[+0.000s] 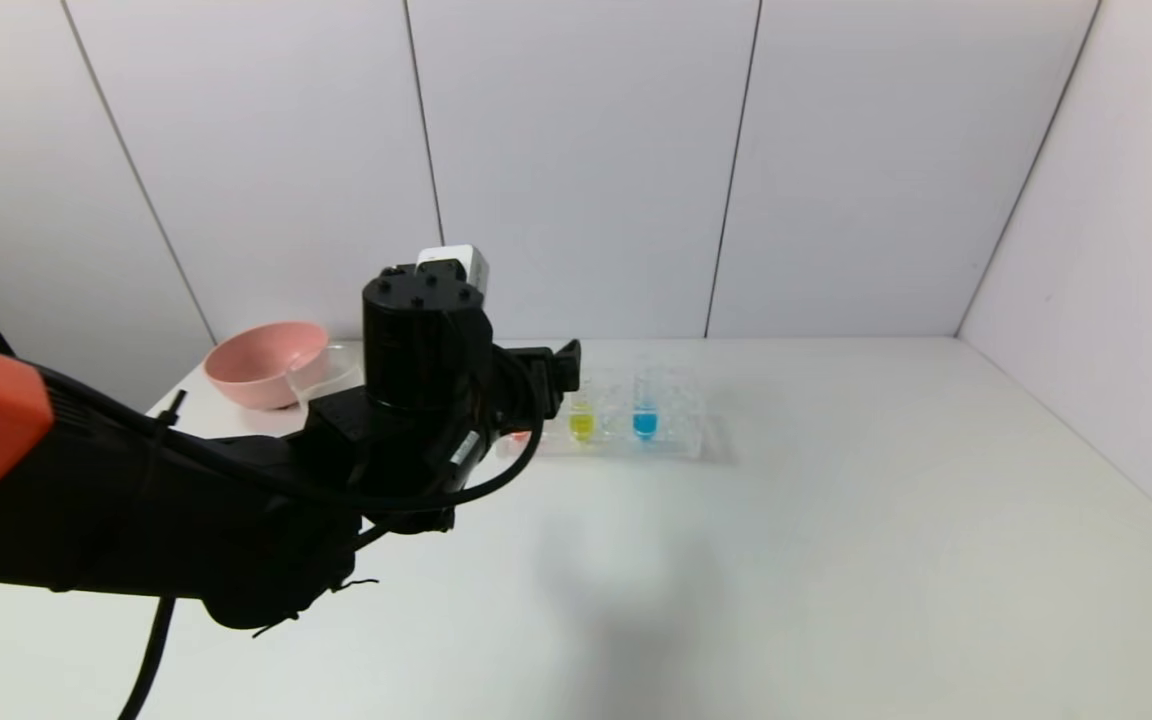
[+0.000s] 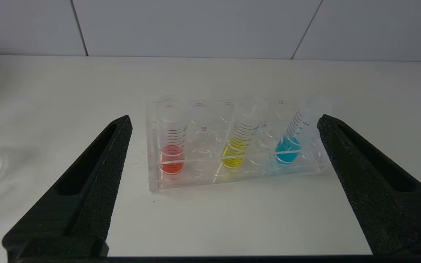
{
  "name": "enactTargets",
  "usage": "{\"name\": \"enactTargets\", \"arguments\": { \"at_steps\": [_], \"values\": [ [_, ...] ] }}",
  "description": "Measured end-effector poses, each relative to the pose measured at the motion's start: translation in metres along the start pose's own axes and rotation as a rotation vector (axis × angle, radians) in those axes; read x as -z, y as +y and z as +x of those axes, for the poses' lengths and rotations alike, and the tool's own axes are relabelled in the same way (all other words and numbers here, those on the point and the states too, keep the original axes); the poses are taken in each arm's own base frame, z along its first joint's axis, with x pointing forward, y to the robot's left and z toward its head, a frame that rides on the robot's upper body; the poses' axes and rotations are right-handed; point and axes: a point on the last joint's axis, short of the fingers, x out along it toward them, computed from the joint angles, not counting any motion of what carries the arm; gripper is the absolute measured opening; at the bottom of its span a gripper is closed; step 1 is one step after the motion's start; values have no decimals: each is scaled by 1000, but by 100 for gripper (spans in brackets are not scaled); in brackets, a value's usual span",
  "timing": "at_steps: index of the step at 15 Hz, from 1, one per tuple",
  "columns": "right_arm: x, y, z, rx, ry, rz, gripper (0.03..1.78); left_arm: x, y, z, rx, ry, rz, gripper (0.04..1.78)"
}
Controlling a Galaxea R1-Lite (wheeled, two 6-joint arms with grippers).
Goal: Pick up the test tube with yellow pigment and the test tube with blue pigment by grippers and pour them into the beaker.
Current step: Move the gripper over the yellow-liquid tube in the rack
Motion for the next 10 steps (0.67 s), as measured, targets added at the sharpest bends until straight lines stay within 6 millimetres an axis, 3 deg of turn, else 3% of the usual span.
{"name": "enactTargets", "arguments": {
  "at_steps": [4, 10],
  "values": [
    [0, 0, 0, 0, 0, 0, 177, 28, -13, 12, 37, 35, 23, 178],
    [0, 0, 0, 0, 0, 0, 177, 56, -23, 30, 43, 66, 44, 178]
  ]
}}
